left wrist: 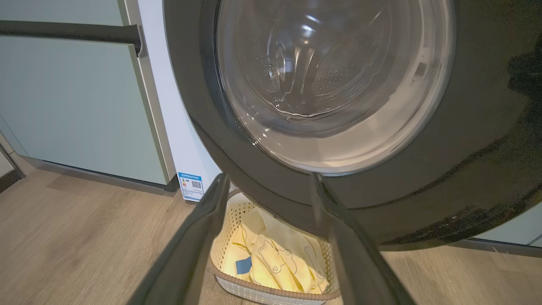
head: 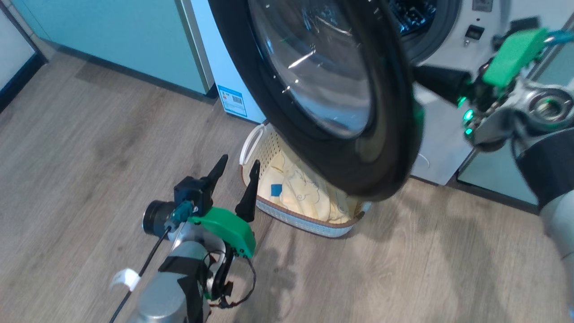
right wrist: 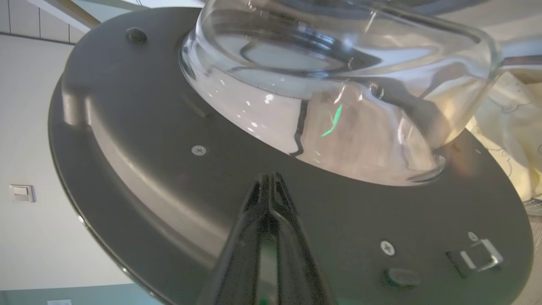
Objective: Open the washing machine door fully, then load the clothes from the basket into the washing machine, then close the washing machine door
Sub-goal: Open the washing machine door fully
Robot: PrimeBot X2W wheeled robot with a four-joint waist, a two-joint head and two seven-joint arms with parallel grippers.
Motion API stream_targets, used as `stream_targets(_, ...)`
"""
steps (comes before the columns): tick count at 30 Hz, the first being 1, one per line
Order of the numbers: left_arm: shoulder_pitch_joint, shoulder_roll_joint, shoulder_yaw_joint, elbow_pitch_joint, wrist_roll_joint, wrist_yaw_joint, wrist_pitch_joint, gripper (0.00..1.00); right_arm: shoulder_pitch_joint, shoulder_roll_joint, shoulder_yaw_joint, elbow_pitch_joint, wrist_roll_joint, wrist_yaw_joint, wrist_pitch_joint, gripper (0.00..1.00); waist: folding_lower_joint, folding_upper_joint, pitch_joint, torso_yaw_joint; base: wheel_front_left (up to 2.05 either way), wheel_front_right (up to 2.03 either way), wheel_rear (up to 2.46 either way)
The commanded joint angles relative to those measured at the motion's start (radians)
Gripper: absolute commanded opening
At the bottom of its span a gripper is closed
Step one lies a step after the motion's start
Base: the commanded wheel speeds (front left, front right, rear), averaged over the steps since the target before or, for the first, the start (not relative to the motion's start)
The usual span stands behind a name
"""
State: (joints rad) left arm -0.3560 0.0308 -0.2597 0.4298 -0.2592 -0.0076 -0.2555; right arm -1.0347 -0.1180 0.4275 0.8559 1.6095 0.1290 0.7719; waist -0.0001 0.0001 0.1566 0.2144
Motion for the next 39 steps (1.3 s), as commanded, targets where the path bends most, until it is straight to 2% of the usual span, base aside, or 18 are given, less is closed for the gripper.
stream_targets(1, -0.016, 0.019, 0.041, -0.025, 0.013, -0.008, -0.006, 1.0, 0.002, 0.032, 0.01, -0.042, 0.012, 0.002, 0.014, 0.0, 0.0001, -0.0001, -0.012, 0.002, 0.0, 0.0, 0.0)
stream_targets(12, 0.002, 0.019, 0.07, -0.003, 0.048, -0.033, -0.006, 1.0, 0.096, 0.066, 0.065, -0.095, 0.067, 0.002, 0.029, 0.0, 0.0001, -0.0001, -0.052, 0.015, 0.0, 0.0, 0.0)
stream_targets(24, 0.016, 0.019, 0.07, 0.005, 0.052, -0.036, -0.006, 1.0, 0.127, 0.068, 0.2, -0.148, 0.191, 0.002, -0.026, 0.0, 0.0001, -0.0001, -0.069, 0.027, 0.0, 0.0, 0.0)
stream_targets(31, 0.022, 0.019, 0.083, 0.008, 0.06, -0.037, -0.006, 1.0, 0.126, 0.068, 0.19, -0.146, 0.196, 0.002, -0.084, 0.0, 0.0001, -0.0001, -0.077, 0.019, 0.0, 0.0, 0.0)
stream_targets(32, 0.023, 0.019, 0.086, 0.008, 0.061, -0.04, -0.006, 1.0, 0.131, 0.068, 0.179, -0.142, 0.188, 0.002, -0.104, 0.12, 0.0001, -0.0001, -0.08, 0.016, 0.0, 0.0, 0.0)
stream_targets(33, 0.024, 0.019, 0.089, 0.01, 0.066, -0.043, -0.006, 1.0, 0.137, 0.067, 0.168, -0.142, 0.18, 0.002, -0.122, 0.36, 0.0001, -0.0001, -0.083, 0.012, 0.0, 0.0, 0.0)
stream_targets(35, 0.026, 0.02, 0.1, 0.015, 0.078, -0.048, -0.006, 1.0, 0.154, 0.06, 0.146, -0.15, 0.161, 0.002, -0.159, 1.0, 0.0001, -0.0001, -0.09, 0.004, 0.0, 0.0, 0.0)
stream_targets(39, 0.03, 0.026, 0.129, 0.024, 0.094, -0.062, -0.006, 1.0, 0.214, 0.037, 0.109, -0.189, 0.112, 0.002, -0.237, 1.0, 0.0001, -0.0001, -0.108, -0.021, 0.0, 0.0, 0.0)
